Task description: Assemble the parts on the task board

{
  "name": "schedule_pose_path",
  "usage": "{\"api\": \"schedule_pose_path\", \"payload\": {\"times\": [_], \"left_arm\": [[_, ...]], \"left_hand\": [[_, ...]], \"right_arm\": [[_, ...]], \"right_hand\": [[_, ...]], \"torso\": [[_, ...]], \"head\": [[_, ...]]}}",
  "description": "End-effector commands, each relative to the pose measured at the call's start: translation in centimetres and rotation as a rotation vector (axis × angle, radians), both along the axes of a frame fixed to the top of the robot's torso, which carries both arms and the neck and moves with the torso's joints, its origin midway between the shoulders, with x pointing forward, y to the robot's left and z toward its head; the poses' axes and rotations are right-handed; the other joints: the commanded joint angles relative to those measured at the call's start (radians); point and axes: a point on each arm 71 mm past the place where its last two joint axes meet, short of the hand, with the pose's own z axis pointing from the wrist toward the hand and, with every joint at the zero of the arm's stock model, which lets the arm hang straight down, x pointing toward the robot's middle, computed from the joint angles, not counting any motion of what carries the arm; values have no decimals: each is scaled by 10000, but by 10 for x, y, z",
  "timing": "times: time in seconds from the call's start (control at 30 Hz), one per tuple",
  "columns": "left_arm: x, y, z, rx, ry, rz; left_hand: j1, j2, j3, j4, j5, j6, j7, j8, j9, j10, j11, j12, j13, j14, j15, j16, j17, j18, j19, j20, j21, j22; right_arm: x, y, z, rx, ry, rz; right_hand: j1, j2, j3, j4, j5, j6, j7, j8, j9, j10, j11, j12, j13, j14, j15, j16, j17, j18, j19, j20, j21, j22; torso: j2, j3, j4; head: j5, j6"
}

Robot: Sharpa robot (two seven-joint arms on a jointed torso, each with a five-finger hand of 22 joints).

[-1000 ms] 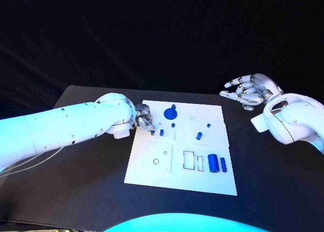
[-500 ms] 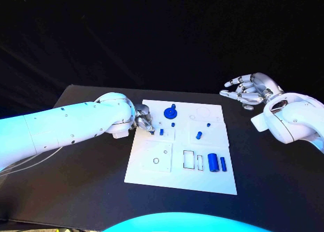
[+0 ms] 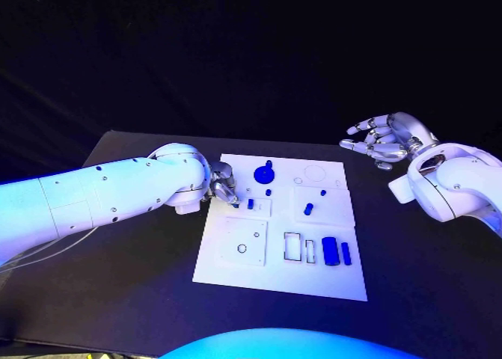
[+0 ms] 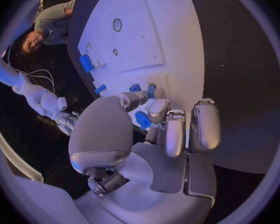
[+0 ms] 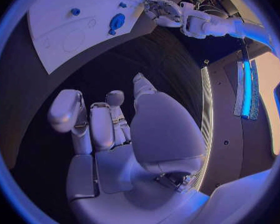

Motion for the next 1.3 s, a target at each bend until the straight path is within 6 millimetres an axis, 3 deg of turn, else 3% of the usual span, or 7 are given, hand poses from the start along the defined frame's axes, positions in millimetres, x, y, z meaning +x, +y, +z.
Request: {"api": "schedule_pose_path", "payload": {"times": [0.03, 0.5, 0.87, 1.03, 1.3], "left_arm": [[-3, -4, -5, 31, 292, -121], [-3, -8, -7, -19, 523, -219], [-2, -8, -10, -66, 564, -107], [-1, -6, -10, -126, 534, 7], [1, -3, -11, -133, 496, 134]], "left_hand": [[5, 111, 1623, -1538, 34, 6, -39, -15, -19, 48, 13, 0, -16, 1059, -63, 32, 2634, -170, 44, -22, 41, 4], [-343, 46, 1667, -1515, 25, 124, -104, 80, -14, 277, -32, 198, 239, 1059, -88, 32, 2634, -171, 46, -42, 38, 6], [-1005, -86, 1154, -1166, -130, 251, -262, 101, -108, 390, -142, 216, 270, 1059, -179, 32, 2634, -166, 35, -122, 0, -28], [-1697, -113, -97, -344, -241, 427, -306, 67, -248, 351, -153, 195, 268, 1059, -211, 32, 2634, -168, 42, -147, -32, -49], [-1739, -105, -1024, 102, -235, 450, -267, 12, -358, 281, -143, 141, 226, 1059, -199, 32, 2634, -163, 42, -160, -60, -70]], "right_arm": [[0, 2, 0, -22, -6, 226], [0, 2, 0, -26, -8, 215], [0, 2, 0, -29, -14, 212], [1, 2, 0, -28, -14, 210], [1, 1, -1, -26, -8, 204]], "right_hand": [[-54, 61, -15, 6, 52, -54, -29, 43, -12, -13, -40, -36, -7, 41, -69, -67, -8, 59, 5, -28, -61, -9], [-54, 61, -15, 6, 52, -54, -29, 43, -12, -13, -40, -36, -7, 41, -69, -67, -8, 59, 5, -28, -61, -9], [-54, 61, -15, 6, 52, -54, -29, 43, -12, -13, -40, -36, -7, 41, -69, -67, -8, 59, 5, -28, -61, -9], [-72, 69, -17, 7, 61, -56, -30, 52, -14, -14, -41, -40, -20, 44, -70, -77, -7, 59, 12, -30, -74, -17], [-80, 70, -19, 9, 62, -58, -30, 54, -15, -18, -40, -45, -28, 41, -70, -89, -20, 63, 8, -30, -97, -35]], "torso": [[1, -2, -8], [-3, -6, -2], [5, -7, -1], [7, -2, -2], [1, 1, -6]], "head": [[-1, -4], [-34, -38], [-51, -63], [-54, -72], [-52, -76]]}}
